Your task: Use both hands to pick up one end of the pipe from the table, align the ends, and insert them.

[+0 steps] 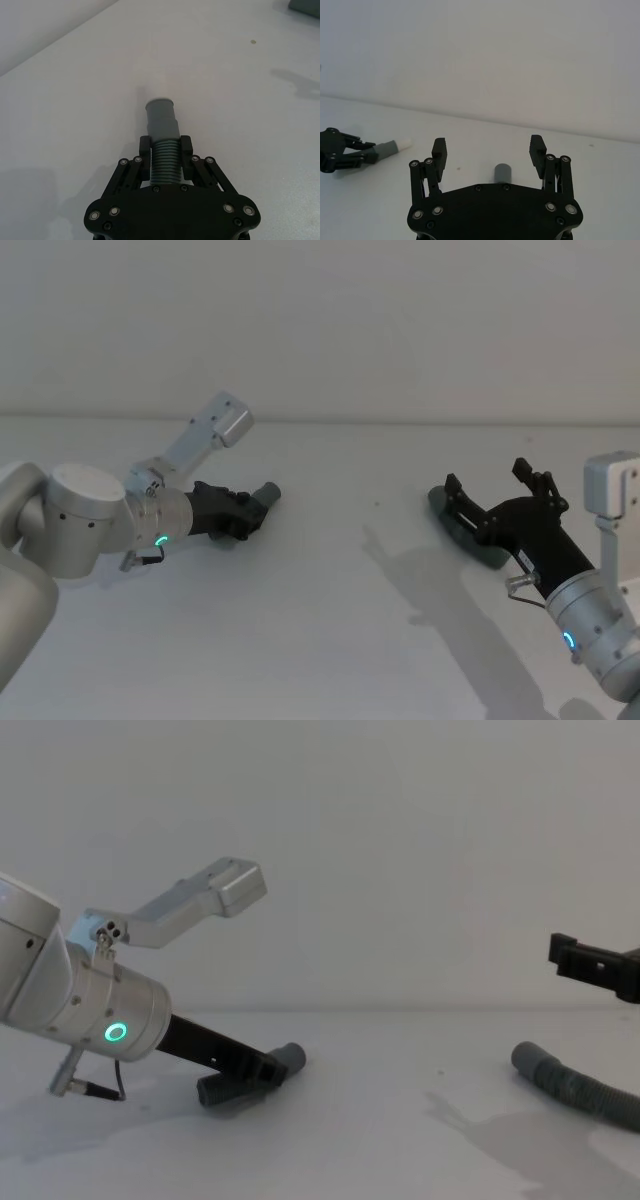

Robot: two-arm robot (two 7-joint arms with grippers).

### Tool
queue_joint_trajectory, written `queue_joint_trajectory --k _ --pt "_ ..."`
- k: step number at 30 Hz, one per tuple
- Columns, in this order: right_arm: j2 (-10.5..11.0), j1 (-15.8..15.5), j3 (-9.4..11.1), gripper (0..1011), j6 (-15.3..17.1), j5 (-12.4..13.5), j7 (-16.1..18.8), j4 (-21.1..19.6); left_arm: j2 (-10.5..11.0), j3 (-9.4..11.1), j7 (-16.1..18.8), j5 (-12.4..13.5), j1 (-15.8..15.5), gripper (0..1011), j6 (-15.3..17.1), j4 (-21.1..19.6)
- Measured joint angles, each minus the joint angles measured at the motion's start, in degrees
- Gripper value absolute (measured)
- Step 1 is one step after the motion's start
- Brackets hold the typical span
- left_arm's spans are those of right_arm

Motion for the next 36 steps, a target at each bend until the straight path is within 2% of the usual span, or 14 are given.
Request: queue_joint_trajectory --k 10,17,24,36 --pt "0.3 1.6 -0.5 1000 4.5 1.5 2.5 -0.1 0.0 0.0 0.0 0.0 0.0 328 0.0 0.0" --pt "1.0 3.8 -0.9 1000 9.9 3.0 5.0 0.2 0.0 0.0 0.0 0.0 0.0 328 0.0 0.0" --pt "1.9 7.4 -1.9 1000 16.1 4.2 7.0 1.8 0.0 0.0 0.0 0.0 0.0 328 0.0 0.0" --pt "1.9 11.3 -2.3 1000 22.1 4.5 7.2 5.2 0.0 0.0 0.0 0.0 0.0 328 0.0 0.0"
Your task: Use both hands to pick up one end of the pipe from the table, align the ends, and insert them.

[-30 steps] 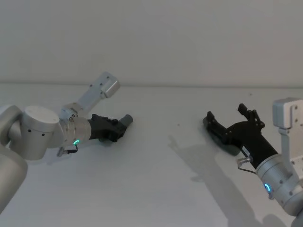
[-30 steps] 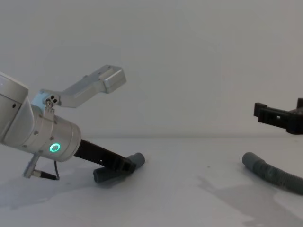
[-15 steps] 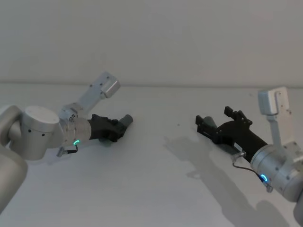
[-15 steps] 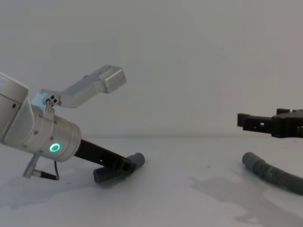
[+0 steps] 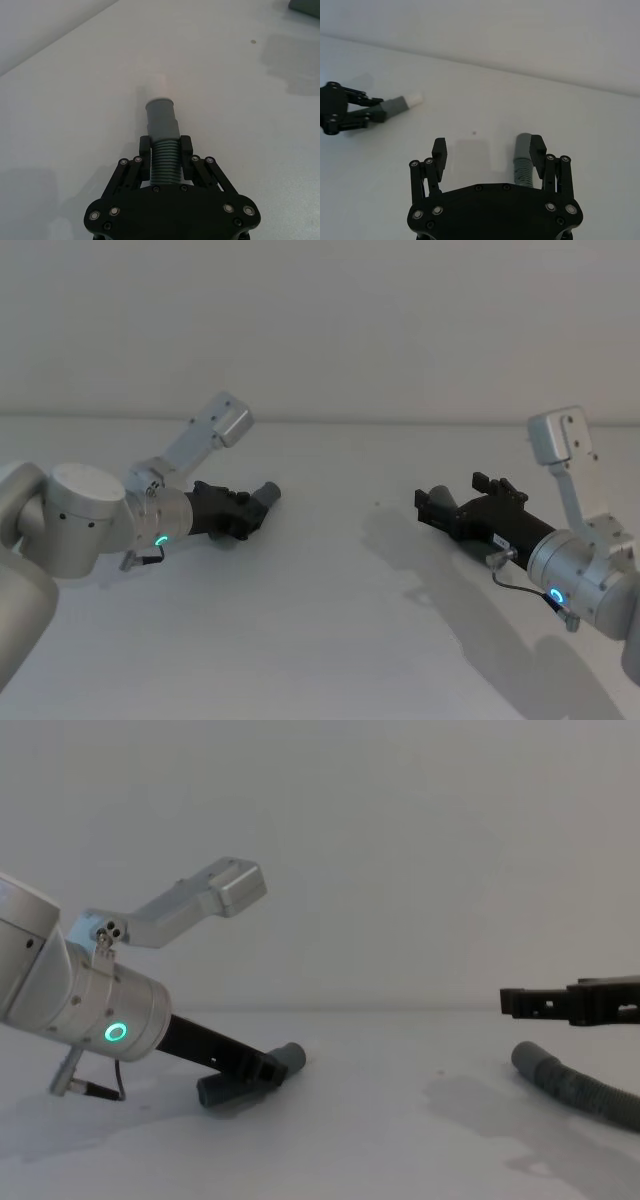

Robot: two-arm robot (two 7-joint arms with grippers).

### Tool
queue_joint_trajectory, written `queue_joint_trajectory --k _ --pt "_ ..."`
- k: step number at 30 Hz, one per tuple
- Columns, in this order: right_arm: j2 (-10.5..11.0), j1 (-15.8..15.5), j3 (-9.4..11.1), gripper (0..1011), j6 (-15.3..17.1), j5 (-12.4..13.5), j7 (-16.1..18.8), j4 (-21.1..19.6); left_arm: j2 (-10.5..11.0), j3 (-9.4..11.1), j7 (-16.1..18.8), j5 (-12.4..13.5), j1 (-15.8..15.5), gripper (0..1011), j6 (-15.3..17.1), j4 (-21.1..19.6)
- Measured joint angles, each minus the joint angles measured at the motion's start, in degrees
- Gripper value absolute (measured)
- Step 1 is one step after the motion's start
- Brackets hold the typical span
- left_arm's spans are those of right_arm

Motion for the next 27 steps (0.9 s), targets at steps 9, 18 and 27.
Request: queue_joint_trajectory --k 9,18,27 --pt "-0.2 1.7 0.4 1000 2.0 -0.4 -0.7 3.2 0.0 0.0 0.0 0.0 0.0 328 0.0 0.0" --pt "0.2 2.9 0.2 1000 2.1 -1.7 -0.4 6.3 0.0 0.0 0.0 0.0 0.0 328 0.0 0.0" --pt "0.4 4.0 -0.7 1000 1.4 -3.0 0.6 9.0 0.0 0.0 0.0 0.0 0.0 328 0.0 0.0"
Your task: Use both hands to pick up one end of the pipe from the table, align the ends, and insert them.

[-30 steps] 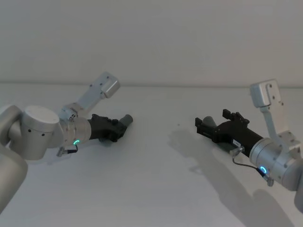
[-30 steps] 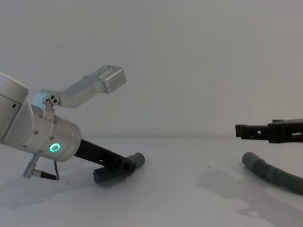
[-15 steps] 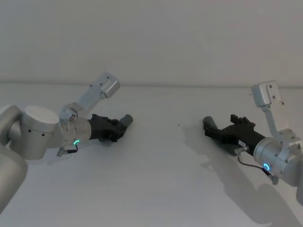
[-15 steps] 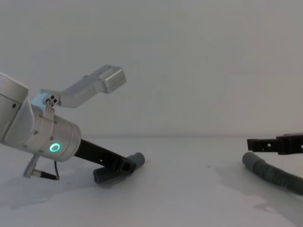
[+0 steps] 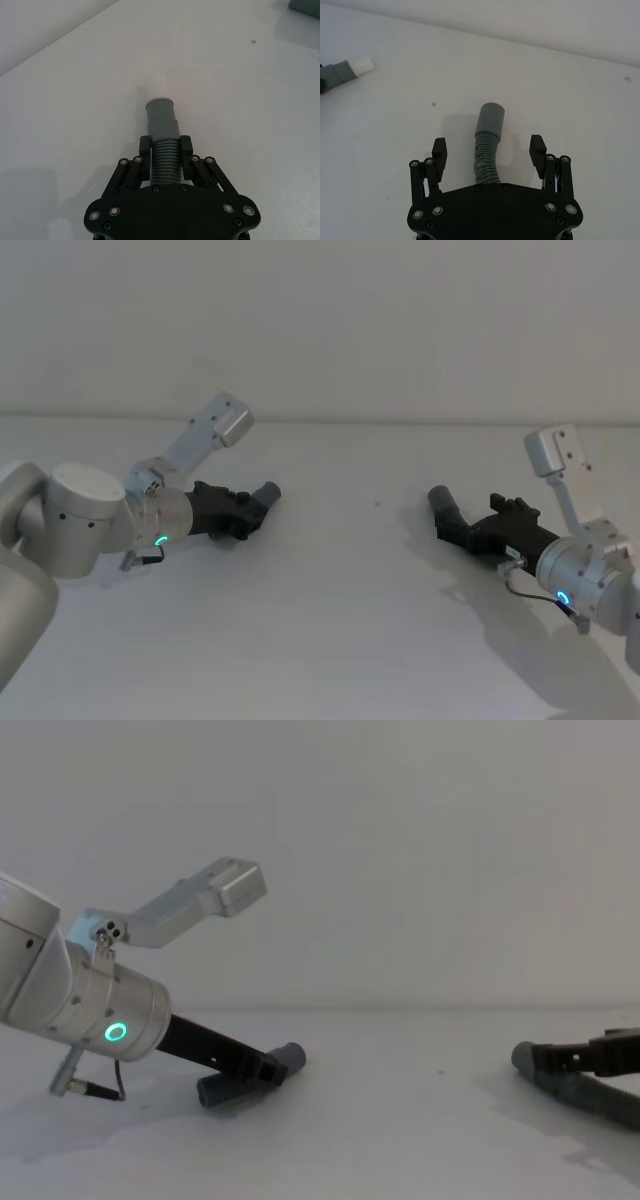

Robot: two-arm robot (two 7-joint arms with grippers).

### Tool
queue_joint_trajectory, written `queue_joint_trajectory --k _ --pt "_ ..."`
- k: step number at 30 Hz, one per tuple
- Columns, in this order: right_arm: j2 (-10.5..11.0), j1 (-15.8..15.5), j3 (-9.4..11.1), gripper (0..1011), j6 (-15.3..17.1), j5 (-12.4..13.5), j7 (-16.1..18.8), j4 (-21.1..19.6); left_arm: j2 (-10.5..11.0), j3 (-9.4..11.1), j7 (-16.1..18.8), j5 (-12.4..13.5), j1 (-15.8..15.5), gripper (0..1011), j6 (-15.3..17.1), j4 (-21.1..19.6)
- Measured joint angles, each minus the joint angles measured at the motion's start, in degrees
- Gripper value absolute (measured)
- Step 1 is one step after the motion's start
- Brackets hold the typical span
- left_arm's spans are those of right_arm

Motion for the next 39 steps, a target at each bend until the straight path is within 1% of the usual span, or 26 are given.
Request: queue_joint_trajectory --k 9,17,39 --pt "-0.2 0.9 -0.5 1000 -0.2 -0.9 0.7 2.2 0.0 0.0 0.0 0.0 0.0 328 0.0 0.0" --pt "-0.5 1.4 -0.6 1000 0.1 -1.2 1.2 3.4 0.0 0.0 0.0 0.0 0.0 328 0.0 0.0" --pt "-0.8 1.7 -0.5 995 1.8 -1.9 2.5 4.1 0.0 0.0 0.0 0.0 0.0 328 0.0 0.0"
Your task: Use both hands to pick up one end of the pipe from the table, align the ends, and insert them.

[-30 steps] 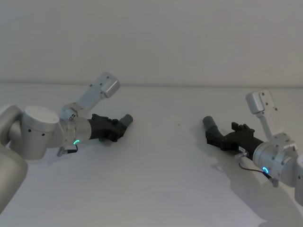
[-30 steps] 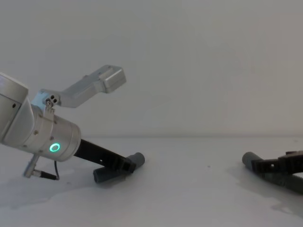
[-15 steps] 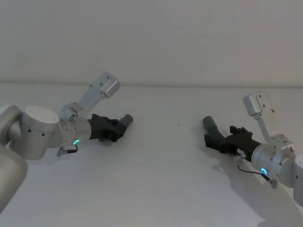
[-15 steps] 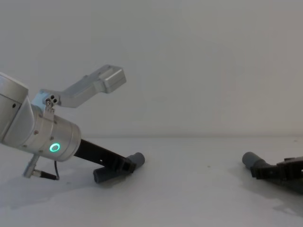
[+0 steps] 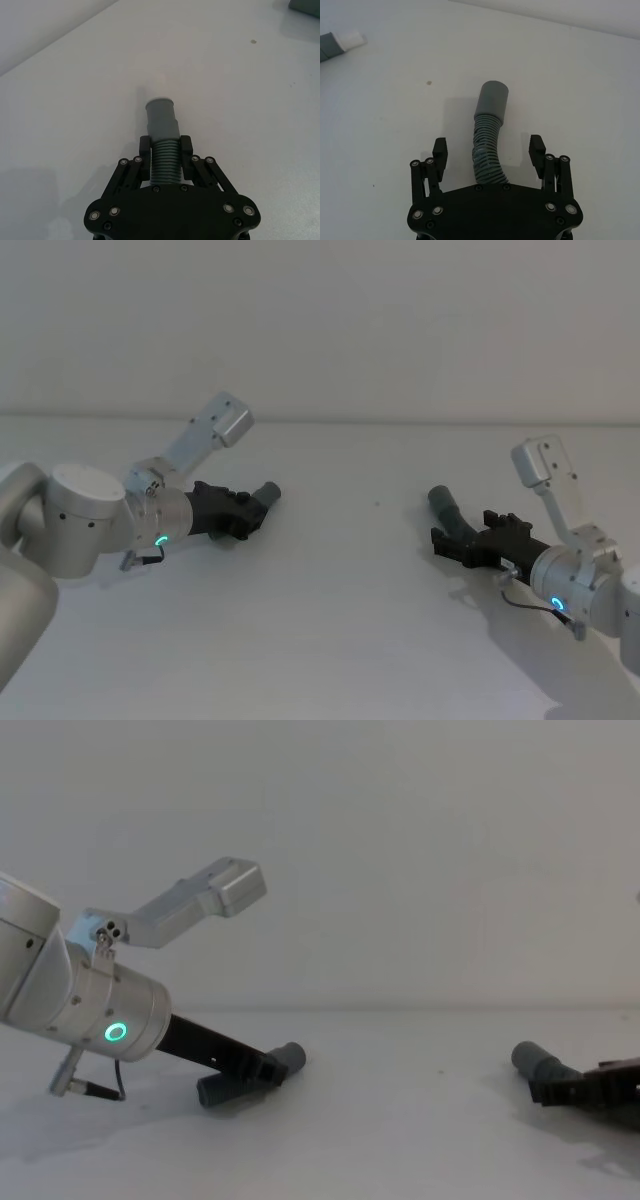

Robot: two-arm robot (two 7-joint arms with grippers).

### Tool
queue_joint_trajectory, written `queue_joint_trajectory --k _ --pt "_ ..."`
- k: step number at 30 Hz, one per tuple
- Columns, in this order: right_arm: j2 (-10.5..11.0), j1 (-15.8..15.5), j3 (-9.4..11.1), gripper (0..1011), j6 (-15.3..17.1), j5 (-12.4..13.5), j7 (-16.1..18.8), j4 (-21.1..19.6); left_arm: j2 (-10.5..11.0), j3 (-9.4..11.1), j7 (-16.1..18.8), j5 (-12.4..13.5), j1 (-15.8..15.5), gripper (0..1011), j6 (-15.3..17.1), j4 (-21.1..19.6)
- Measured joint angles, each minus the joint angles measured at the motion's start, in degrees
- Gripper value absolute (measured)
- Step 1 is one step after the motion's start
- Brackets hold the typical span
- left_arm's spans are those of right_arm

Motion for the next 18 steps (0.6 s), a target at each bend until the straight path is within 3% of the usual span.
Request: queue_joint_trajectory --k 3,5,8,17,18 --pt "0.0 0.0 0.0 946 0.1 -0.1 0.1 0.0 0.0 0.0 0.0 0.0 0.0 328 0.0 0.0" --pt "0.0 0.0 0.0 839 0.2 -0.1 0.2 0.0 0.0 0.0 0.0 0.0 0.0 328 0.0 0.0" --pt "0.0 0.0 0.1 788 0.2 -0.2 0.2 0.1 0.0 0.0 0.0 0.0 0.0 328 0.0 0.0" --pt "0.0 0.0 0.1 464 0.3 -0.2 0.3 0.1 0.0 0.0 0.0 0.0 0.0 328 0.0 0.0" --pt "0.0 0.0 0.1 464 0.3 -0.2 0.3 0.1 0.0 0.0 0.0 0.0 0.0 328 0.0 0.0"
